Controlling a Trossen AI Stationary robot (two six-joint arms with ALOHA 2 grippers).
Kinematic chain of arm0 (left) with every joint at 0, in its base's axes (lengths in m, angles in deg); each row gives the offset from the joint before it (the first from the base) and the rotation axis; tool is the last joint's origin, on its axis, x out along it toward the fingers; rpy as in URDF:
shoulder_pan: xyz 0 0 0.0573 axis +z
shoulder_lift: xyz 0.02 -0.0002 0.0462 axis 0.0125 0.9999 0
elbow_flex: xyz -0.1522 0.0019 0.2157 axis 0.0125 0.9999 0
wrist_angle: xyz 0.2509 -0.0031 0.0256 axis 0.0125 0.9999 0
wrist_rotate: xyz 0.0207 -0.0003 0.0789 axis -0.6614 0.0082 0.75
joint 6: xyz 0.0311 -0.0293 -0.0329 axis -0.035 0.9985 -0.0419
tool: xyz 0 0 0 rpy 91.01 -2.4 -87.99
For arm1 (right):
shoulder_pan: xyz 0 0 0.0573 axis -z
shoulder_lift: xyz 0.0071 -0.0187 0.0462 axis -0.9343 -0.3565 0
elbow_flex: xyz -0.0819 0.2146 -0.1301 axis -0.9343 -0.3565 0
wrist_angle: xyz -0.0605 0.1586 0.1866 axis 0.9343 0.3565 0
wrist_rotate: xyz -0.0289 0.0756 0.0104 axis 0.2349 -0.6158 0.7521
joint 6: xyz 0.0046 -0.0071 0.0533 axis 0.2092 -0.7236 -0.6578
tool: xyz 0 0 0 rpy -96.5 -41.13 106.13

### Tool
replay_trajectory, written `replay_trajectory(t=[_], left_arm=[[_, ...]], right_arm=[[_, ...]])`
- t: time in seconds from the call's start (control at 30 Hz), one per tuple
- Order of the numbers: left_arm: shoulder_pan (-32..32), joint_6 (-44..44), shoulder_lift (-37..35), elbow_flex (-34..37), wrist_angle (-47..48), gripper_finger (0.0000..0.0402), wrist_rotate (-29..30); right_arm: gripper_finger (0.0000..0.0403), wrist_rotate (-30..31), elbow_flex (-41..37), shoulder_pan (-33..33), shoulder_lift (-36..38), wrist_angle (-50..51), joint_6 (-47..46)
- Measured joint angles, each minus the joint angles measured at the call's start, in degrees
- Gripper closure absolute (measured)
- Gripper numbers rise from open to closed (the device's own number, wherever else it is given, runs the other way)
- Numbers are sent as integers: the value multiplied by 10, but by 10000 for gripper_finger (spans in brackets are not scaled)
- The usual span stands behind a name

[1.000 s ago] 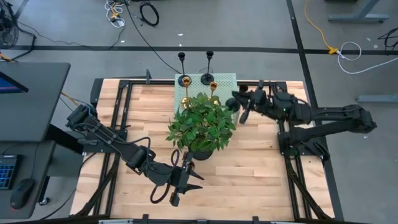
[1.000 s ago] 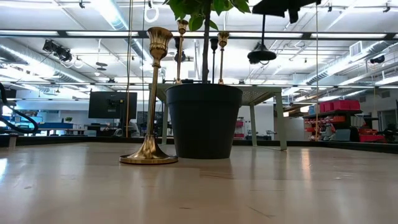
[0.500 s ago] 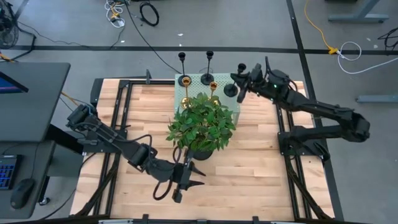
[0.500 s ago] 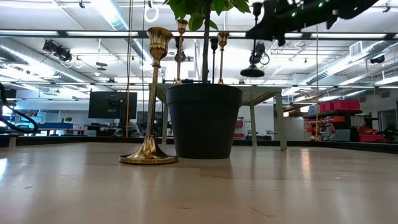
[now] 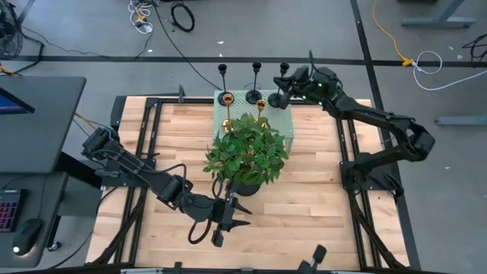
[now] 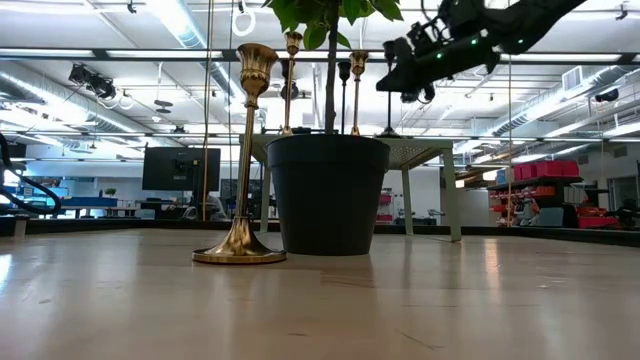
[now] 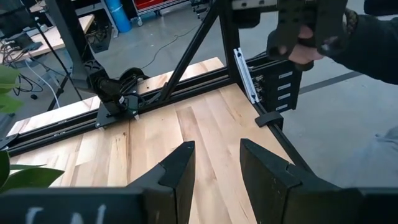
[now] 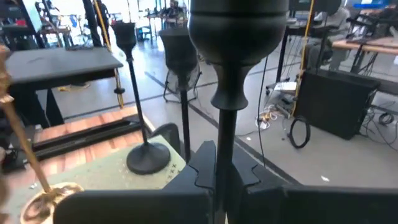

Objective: Pick & Place candle stick holders
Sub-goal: Put the black candle holder on the shelf

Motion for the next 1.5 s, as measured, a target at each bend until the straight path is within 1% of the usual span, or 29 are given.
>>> replay_trajectory(t=[0.1, 0.23, 0.37, 0.47, 0.6, 0.87, 1.07, 1.33, 1.5], left_arm=[[0, 1, 0, 0, 3, 271, 0], [0, 1, 0, 0, 8, 271, 0], [0, 1, 0, 0, 14, 271, 0], [0, -7, 0, 0, 14, 271, 0], [0, -13, 0, 0, 13, 271, 0], [0, -14, 0, 0, 13, 271, 0], [0, -14, 0, 0, 17, 271, 0], [0, -15, 0, 0, 17, 271, 0], [0, -15, 0, 0, 17, 271, 0]], right_arm=[[399, -14, 6, 8, -24, -2, 2], [399, -17, 6, 24, -42, -4, 11], [399, -47, 7, 38, -44, -21, -4], [399, -36, 6, 42, -44, -19, 1], [399, -40, 7, 44, -45, -28, -4], [399, -41, 7, 42, -79, -60, -9], [398, -46, 7, 42, -82, -60, -3], [364, -45, 6, 42, -82, -52, 9], [351, -45, 6, 42, -82, -55, 11]])
